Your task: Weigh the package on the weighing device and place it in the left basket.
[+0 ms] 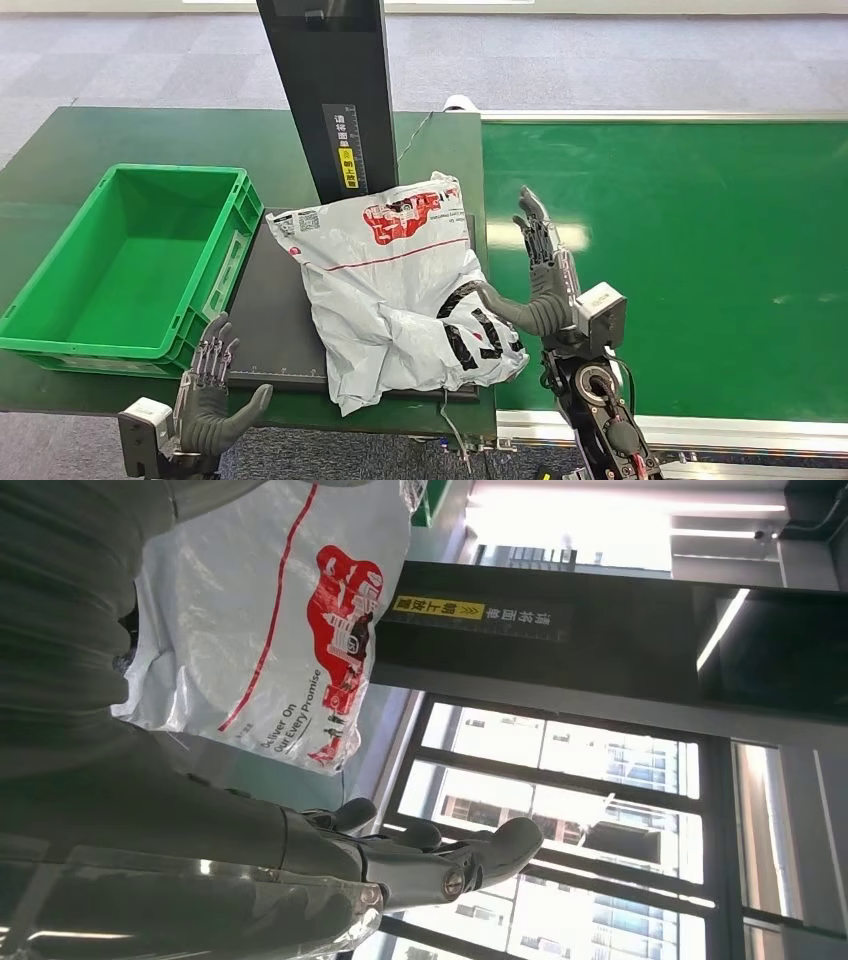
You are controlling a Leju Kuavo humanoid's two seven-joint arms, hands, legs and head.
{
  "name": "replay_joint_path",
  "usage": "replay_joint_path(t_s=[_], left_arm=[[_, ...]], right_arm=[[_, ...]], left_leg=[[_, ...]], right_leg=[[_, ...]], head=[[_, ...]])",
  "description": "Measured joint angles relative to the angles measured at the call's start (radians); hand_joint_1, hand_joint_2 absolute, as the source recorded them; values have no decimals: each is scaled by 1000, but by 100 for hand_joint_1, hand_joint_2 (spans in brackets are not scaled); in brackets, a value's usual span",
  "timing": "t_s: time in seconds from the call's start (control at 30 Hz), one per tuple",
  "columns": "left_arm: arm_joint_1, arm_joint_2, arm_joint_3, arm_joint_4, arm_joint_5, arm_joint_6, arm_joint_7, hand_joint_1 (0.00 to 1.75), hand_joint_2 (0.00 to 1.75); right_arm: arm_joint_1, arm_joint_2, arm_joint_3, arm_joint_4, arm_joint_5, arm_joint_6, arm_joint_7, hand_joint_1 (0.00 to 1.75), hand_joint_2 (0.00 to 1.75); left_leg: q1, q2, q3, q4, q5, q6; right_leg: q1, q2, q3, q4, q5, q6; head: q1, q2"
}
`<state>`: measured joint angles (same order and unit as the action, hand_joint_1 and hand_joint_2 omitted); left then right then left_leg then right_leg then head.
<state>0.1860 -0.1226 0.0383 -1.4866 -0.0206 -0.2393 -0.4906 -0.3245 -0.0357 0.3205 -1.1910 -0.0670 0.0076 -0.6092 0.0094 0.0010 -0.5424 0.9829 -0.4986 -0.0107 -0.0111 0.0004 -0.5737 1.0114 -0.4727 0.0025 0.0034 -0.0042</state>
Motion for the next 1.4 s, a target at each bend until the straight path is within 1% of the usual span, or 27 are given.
replay_joint_path(t_s=[0.07,0.1,0.13,0.2,0.23,0.27,0.33,0.4,0.47,0.57,0.7,0.83,0.93,1.03,1.17,1.27,1.4], left_arm=[[2,-1,1,-4,-21,18,-1,0,175],[3,-1,1,-8,-51,46,-2,0,175],[3,-2,1,-14,-101,95,-4,0,175],[3,-5,-2,-43,-269,275,-3,0,175],[-1,-6,-7,-61,-365,384,4,0,175],[-8,-7,-16,-80,-462,492,16,0,175],[-32,-8,-48,-110,-631,664,57,0,175],[-63,-8,-91,-130,-781,782,113,0,175],[-97,-7,-136,-139,-893,830,170,0,175],[-164,-6,-208,-136,-967,822,225,0,175],[-279,-4,-288,-91,-983,781,261,0,175],[-394,-3,-348,9,-984,685,288,0,175],[-452,-2,-389,90,-981,603,291,0,175],[-475,1,-431,157,-981,550,289,0,175],[-479,12,-492,224,-973,470,282,0,175],[-476,32,-541,257,-971,414,281,0,175],[-458,73,-596,278,-959,361,281,0,175]], right_arm=[[9,1,-12,-11,-15,0,-1,0,175],[18,3,-21,-17,-32,1,-3,0,175],[32,6,-33,-27,-53,3,-3,0,175],[78,22,-70,-51,-98,17,8,0,175],[105,34,-89,-61,-111,26,18,0,175],[131,49,-106,-67,-118,37,30,0,175],[169,81,-128,-65,-117,57,49,0,175],[188,115,-145,-53,-115,72,57,0,175],[194,141,-164,-37,-117,85,63,0,175],[196,170,-195,-15,-131,114,79,0,175],[194,194,-229,4,-142,148,96,0,175],[187,209,-254,17,-151,170,106,0,175],[184,215,-271,24,-158,178,111,0,175],[184,218,-289,27,-168,182,120,0,175],[184,219,-313,33,-178,189,128,0,175],[184,219,-325,37,-181,193,130,0,175],[184,218,-336,44,-189,195,131,0,175]], left_leg=[[0,0,0,0,0,0],[0,0,1,0,0,0],[0,0,1,0,0,0],[0,-1,0,0,0,0],[0,-1,0,0,0,0],[0,-1,-1,0,0,0],[0,-1,-1,0,0,0],[0,-1,-1,0,0,0],[0,-1,0,0,0,0],[0,-1,0,0,1,0],[0,-1,0,0,1,1],[0,-1,0,0,1,1],[0,0,0,0,1,1],[0,0,0,0,1,1],[0,0,-1,0,1,1],[0,0,-1,0,1,1],[0,0,-1,0,1,1]], right_leg=[[0,0,0,0,0,0],[0,0,0,0,0,0],[0,0,0,0,0,0],[0,-1,0,0,0,0],[0,-1,0,0,0,0],[0,-1,0,0,0,0],[0,-1,-1,0,0,0],[0,0,-1,0,0,0],[0,0,0,0,0,0],[0,0,0,0,1,0],[0,-1,1,0,1,1],[0,0,0,0,1,1],[0,0,0,0,1,1],[0,0,0,0,1,1],[0,0,-1,0,1,1],[0,0,-1,0,1,1],[0,0,-1,0,1,1]], head=[[0,0],[0,0],[0,0],[2,0],[2,0],[2,0],[1,0],[1,0],[1,0],[1,0],[1,0],[1,0],[0,0],[0,0],[0,0],[1,0],[0,0]])
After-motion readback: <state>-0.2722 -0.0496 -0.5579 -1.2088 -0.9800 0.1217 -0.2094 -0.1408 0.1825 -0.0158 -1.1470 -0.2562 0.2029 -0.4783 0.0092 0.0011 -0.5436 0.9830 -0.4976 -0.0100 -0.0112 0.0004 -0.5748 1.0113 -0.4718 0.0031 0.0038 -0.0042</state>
